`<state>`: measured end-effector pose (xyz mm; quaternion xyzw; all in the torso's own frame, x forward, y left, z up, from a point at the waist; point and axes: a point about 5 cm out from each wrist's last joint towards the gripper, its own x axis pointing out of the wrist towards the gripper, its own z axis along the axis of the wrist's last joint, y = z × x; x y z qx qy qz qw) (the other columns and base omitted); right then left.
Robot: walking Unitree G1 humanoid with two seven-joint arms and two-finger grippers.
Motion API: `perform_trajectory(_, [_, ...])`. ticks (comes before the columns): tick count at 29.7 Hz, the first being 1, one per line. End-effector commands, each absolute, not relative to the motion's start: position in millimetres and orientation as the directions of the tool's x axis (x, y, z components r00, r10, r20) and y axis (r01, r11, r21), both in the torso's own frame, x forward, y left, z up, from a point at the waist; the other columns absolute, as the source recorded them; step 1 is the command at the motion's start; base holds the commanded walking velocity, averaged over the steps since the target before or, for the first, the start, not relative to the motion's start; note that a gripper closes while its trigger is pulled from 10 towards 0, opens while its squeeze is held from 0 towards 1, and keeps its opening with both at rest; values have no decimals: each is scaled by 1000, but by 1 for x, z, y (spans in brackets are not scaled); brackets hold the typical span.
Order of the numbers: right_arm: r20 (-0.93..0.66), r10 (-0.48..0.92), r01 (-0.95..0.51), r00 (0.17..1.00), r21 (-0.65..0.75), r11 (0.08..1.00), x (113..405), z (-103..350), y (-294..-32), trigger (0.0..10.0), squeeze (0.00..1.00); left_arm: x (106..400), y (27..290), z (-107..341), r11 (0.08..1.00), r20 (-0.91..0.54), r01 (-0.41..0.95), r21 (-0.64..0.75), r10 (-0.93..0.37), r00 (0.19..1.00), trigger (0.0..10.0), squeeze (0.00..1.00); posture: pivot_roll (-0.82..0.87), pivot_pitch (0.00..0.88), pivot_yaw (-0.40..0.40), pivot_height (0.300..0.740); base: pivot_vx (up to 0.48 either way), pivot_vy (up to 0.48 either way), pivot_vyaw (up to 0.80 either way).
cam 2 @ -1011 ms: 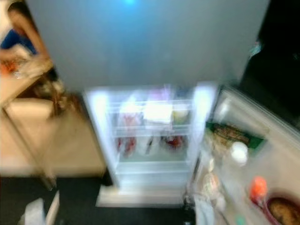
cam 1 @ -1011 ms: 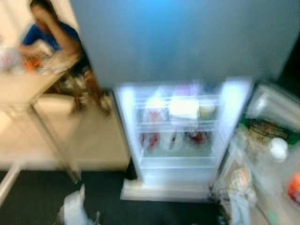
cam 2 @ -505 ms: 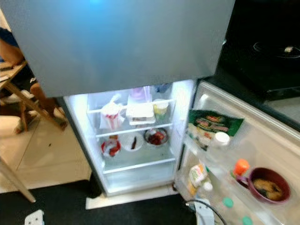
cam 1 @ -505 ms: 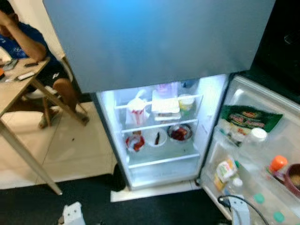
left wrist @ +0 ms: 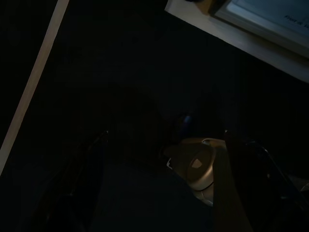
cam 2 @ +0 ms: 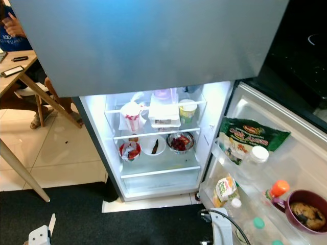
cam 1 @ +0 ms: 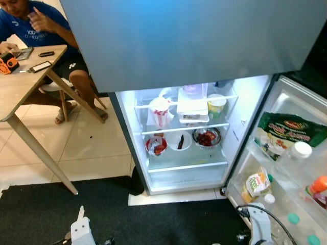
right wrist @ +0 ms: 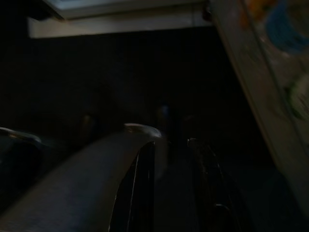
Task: Restocking fridge
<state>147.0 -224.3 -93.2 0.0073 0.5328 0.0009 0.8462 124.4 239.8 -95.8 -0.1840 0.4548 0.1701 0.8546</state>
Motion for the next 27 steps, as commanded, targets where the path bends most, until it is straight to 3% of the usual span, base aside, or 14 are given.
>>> perform_trajectory(1, [-907, 3, -8, 422, 0, 1000, 145, -94, -224, 10000, 0, 117, 241, -98, 878, -856, -456, -144, 121, 503, 10000, 0, -49, 0, 29, 740, -480, 0, 0])
perform_trajectory(14, [-911, -17, 0, 412, -18, 1000, 143, -95, -227, 10000, 0, 116, 240, -99, 877, -857, -456, -148, 117, 502, 10000, 0, -51, 0, 33, 740, -464, 0, 0])
perform_trajectory(27, [-925, -11, -32, 379, -25, 999, 138, -96, -227, 10000, 0, 115, 242, -98, 872, -848, -465, -153, 126, 515, 10000, 0, -53, 0, 32, 740, 0, 0, -788])
